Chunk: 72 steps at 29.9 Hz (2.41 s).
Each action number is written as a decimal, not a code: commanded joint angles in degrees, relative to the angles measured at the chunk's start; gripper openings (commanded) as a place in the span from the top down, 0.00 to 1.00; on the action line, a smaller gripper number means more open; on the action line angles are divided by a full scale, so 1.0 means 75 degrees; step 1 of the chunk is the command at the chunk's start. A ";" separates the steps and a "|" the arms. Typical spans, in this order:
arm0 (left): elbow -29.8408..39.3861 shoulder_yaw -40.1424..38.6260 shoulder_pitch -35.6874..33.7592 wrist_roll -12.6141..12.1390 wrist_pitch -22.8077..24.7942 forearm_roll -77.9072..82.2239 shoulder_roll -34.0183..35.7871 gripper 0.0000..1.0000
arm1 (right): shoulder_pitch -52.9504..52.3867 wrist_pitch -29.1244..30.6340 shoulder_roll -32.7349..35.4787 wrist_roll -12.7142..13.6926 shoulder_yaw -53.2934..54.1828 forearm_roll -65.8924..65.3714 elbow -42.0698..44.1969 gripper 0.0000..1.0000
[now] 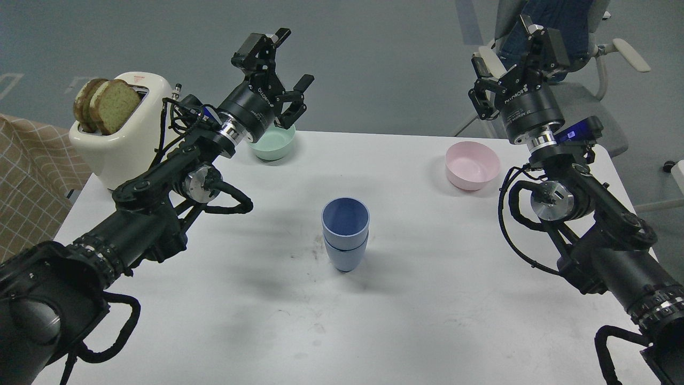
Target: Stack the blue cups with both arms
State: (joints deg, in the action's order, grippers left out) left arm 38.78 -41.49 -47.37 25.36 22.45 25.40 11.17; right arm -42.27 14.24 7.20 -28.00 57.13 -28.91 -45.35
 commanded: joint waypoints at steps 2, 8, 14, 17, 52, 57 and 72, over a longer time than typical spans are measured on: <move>0.0010 0.0001 0.0023 0.0005 0.0006 0.0000 0.0011 0.02 | -0.0001 0.0000 0.0013 0.0000 0.0000 -0.0001 0.0000 0.00; -0.0002 0.0001 0.0023 0.0005 0.0006 0.0000 0.0011 0.02 | -0.0012 0.0000 0.0025 0.0000 -0.0012 -0.0001 -0.0011 0.00; 0.0010 -0.0011 0.0023 0.0017 -0.0005 0.0000 -0.0001 0.02 | -0.0106 0.0012 0.0013 0.0000 -0.0036 -0.0036 -0.0011 0.00; 0.0010 -0.0011 0.0046 0.0017 -0.0005 0.0000 -0.0001 0.02 | -0.0106 0.0024 0.0025 0.0000 -0.0059 -0.0071 -0.0023 0.00; 0.0021 -0.0011 0.0140 0.0017 -0.0005 0.0000 -0.0013 0.02 | -0.0118 0.0024 -0.0010 0.0000 -0.0071 -0.0071 -0.0035 0.00; 0.0021 -0.0011 0.0140 0.0029 -0.0005 0.0000 -0.0013 0.02 | -0.0118 0.0024 -0.0010 0.0000 -0.0071 -0.0071 -0.0035 0.00; 0.0021 -0.0011 0.0163 0.0029 -0.0005 0.0000 -0.0001 0.02 | -0.0153 0.0024 -0.0010 0.0000 -0.0071 -0.0071 -0.0023 0.00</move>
State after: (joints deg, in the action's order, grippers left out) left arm 38.94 -41.57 -46.15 25.58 22.41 25.40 11.14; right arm -43.39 14.42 7.12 -28.00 56.60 -29.44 -45.58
